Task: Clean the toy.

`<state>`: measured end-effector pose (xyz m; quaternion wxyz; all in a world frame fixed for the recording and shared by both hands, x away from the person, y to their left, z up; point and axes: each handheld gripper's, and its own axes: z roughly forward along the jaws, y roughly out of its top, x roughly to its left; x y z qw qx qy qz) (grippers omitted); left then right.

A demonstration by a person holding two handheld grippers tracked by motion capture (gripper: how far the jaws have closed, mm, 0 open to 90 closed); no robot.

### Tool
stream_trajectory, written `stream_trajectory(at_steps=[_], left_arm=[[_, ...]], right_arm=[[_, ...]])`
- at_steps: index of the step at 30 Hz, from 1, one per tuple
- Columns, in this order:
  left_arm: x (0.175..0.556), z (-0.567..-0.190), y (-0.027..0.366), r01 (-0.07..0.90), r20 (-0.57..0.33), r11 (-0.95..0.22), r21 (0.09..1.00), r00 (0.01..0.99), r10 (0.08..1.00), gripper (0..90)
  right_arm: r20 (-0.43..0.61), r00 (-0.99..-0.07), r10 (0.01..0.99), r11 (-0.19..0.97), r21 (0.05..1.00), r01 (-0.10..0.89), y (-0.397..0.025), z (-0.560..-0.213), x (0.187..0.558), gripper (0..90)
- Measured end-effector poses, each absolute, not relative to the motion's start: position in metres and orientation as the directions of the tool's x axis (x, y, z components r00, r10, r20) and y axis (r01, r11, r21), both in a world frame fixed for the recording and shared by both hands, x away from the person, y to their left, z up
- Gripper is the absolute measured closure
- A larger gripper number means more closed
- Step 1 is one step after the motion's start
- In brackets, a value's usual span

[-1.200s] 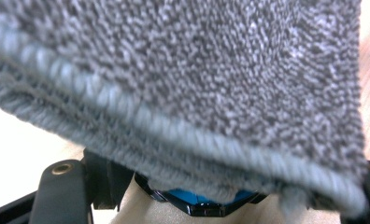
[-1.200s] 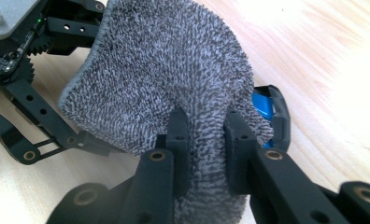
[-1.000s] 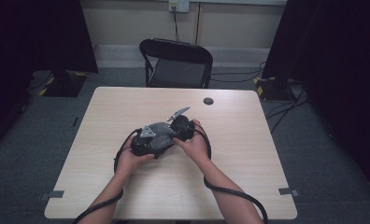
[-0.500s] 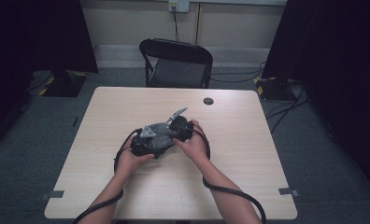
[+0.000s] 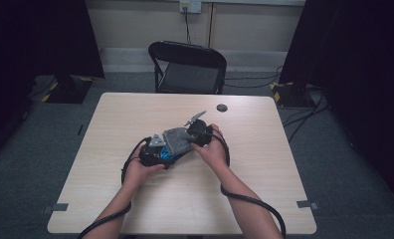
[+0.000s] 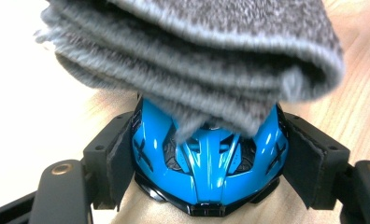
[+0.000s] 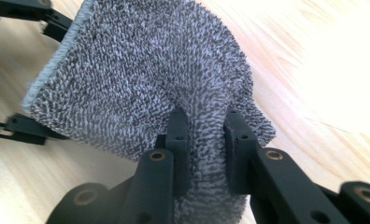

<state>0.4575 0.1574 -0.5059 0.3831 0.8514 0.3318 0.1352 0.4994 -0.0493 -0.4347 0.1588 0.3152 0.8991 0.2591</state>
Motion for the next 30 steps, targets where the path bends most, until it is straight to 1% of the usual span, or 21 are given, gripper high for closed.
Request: stream_trajectory(at_steps=[30], left_arm=[[0.457,-0.506,0.157,0.462,-0.024,-0.486,0.742,0.743,0.669,25.5]], right_arm=[[-0.141,-0.669,0.729,0.620,0.550,0.560,-0.102,-0.436,0.516,75.0]])
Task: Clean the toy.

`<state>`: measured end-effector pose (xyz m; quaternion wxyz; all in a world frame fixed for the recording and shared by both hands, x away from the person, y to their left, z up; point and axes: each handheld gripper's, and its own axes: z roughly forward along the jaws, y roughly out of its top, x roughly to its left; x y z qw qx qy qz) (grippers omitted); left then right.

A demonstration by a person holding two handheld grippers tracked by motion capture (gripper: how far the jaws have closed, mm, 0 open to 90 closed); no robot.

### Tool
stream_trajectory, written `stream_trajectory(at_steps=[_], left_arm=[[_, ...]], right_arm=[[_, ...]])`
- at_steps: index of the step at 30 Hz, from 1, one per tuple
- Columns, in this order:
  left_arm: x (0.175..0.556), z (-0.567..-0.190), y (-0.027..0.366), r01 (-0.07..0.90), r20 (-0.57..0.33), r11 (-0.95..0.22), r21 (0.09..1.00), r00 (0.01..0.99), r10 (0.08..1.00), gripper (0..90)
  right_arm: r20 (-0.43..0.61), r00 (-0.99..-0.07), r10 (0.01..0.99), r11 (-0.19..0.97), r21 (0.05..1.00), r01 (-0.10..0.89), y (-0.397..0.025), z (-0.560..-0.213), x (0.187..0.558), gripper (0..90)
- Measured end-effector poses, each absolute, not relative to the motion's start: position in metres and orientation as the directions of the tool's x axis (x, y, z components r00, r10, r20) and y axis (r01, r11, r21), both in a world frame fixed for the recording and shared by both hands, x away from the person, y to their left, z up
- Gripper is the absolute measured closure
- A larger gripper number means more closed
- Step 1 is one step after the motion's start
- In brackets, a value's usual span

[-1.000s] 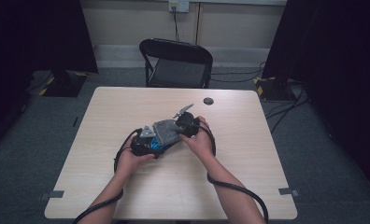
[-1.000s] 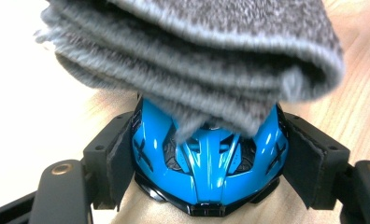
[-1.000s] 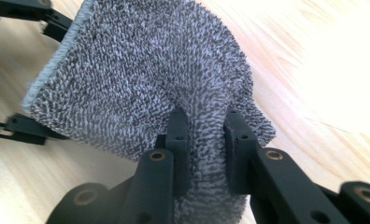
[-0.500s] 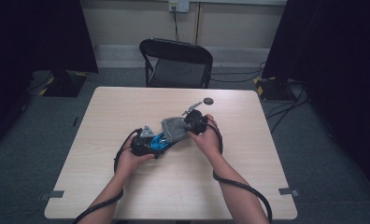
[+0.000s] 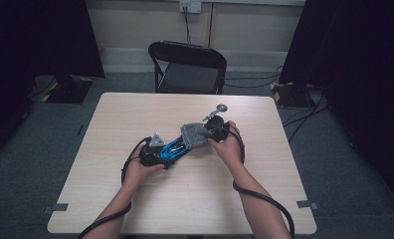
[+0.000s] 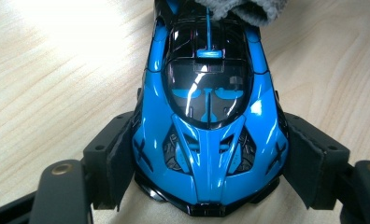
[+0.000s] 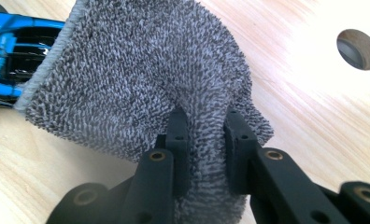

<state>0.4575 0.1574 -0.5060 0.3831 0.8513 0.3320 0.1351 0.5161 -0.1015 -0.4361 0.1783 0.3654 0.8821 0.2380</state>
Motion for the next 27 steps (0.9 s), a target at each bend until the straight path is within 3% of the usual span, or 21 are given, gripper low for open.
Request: stream_trajectory(at_steps=[27], left_arm=[[0.457,-0.506,0.157,0.461,-0.024,-0.486,0.742,0.743,0.669,25.5]], right_arm=[[-0.151,-0.633,0.759,0.590,0.570,0.572,-0.123,-0.432,0.516,75.1]])
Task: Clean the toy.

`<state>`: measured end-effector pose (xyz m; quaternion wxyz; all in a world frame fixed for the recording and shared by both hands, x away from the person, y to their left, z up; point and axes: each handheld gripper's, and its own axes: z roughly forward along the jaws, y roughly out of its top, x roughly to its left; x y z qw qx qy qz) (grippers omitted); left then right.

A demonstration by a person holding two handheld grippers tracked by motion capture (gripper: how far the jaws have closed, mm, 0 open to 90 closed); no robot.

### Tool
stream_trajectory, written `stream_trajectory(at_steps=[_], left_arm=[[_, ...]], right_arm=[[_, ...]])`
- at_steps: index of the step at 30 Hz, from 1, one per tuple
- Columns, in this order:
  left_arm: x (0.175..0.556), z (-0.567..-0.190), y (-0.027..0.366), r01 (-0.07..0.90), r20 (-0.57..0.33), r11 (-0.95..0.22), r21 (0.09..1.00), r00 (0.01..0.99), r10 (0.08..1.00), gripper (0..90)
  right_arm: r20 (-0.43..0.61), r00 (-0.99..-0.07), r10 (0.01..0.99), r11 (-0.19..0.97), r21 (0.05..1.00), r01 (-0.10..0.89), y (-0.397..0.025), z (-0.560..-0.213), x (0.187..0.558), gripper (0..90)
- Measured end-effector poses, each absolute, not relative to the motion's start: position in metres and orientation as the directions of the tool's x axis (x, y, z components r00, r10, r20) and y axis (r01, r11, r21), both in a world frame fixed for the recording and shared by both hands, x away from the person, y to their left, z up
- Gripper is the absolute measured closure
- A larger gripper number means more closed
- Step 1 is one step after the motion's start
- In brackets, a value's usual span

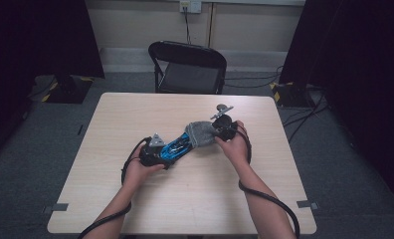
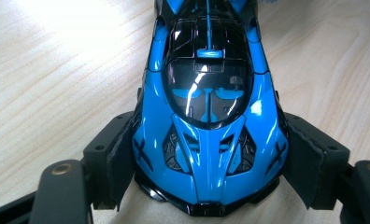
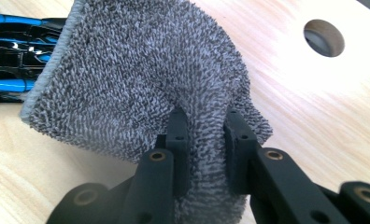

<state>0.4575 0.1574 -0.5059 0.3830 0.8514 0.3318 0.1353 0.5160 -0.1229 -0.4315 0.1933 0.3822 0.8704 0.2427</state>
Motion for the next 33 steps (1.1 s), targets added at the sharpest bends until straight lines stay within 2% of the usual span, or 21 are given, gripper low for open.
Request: stream_trajectory(at_steps=[16,33], left_arm=[[0.457,-0.506,0.157,0.462,-0.024,-0.486,0.742,0.743,0.669,25.5],[0.457,-0.506,0.157,0.462,-0.024,-0.486,0.742,0.743,0.669,25.5]], right_arm=[[-0.151,-0.618,0.772,0.578,0.573,0.582,-0.131,-0.429,0.516,75.1],[-0.100,-0.636,0.765,0.548,0.620,0.562,-0.124,-0.414,0.514,75.1]])
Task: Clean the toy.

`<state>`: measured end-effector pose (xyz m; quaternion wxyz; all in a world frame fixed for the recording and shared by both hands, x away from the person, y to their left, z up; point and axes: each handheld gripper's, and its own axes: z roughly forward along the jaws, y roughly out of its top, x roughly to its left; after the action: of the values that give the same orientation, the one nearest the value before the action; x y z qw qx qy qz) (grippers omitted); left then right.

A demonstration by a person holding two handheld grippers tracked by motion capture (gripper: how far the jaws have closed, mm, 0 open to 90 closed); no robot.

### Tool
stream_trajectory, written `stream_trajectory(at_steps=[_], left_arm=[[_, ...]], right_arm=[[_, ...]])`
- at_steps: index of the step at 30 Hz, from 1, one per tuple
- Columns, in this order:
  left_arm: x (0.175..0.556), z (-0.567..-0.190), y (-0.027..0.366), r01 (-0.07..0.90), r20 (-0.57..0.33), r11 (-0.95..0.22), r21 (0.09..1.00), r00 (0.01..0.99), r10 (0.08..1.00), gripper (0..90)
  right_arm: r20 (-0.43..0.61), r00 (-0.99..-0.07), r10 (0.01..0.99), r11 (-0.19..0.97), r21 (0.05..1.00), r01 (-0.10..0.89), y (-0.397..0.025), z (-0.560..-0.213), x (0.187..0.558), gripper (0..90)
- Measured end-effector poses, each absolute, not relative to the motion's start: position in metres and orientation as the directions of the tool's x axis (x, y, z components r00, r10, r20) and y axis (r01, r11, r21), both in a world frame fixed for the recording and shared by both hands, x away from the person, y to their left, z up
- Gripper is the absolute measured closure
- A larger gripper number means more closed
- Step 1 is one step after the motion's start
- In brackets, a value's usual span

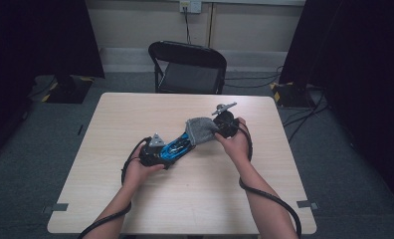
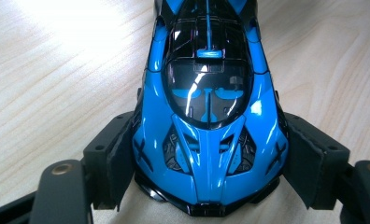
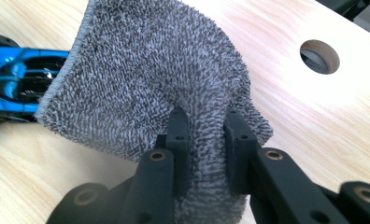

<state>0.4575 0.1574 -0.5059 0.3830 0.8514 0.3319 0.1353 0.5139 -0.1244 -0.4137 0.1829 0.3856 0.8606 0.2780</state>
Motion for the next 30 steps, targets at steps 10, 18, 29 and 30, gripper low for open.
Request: stream_trajectory(at_steps=[10,18,29,30], left_arm=[[0.457,-0.506,0.157,0.461,-0.024,-0.486,0.742,0.743,0.669,25.5],[0.457,-0.506,0.157,0.462,-0.025,-0.485,0.742,0.743,0.669,25.5],[0.457,-0.506,0.157,0.462,-0.024,-0.486,0.742,0.743,0.669,25.5],[0.457,-0.506,0.157,0.462,-0.024,-0.486,0.742,0.743,0.669,25.5]], right_arm=[[-0.076,-0.649,0.757,0.541,0.629,0.558,-0.109,-0.414,0.517,75.1],[-0.080,-0.637,0.766,0.534,0.632,0.563,-0.119,-0.411,0.518,75.1],[-0.083,-0.616,0.783,0.532,0.601,0.596,-0.140,-0.421,0.515,75.1],[-0.083,-0.616,0.783,0.532,0.601,0.596,-0.140,-0.421,0.515,75.1]])
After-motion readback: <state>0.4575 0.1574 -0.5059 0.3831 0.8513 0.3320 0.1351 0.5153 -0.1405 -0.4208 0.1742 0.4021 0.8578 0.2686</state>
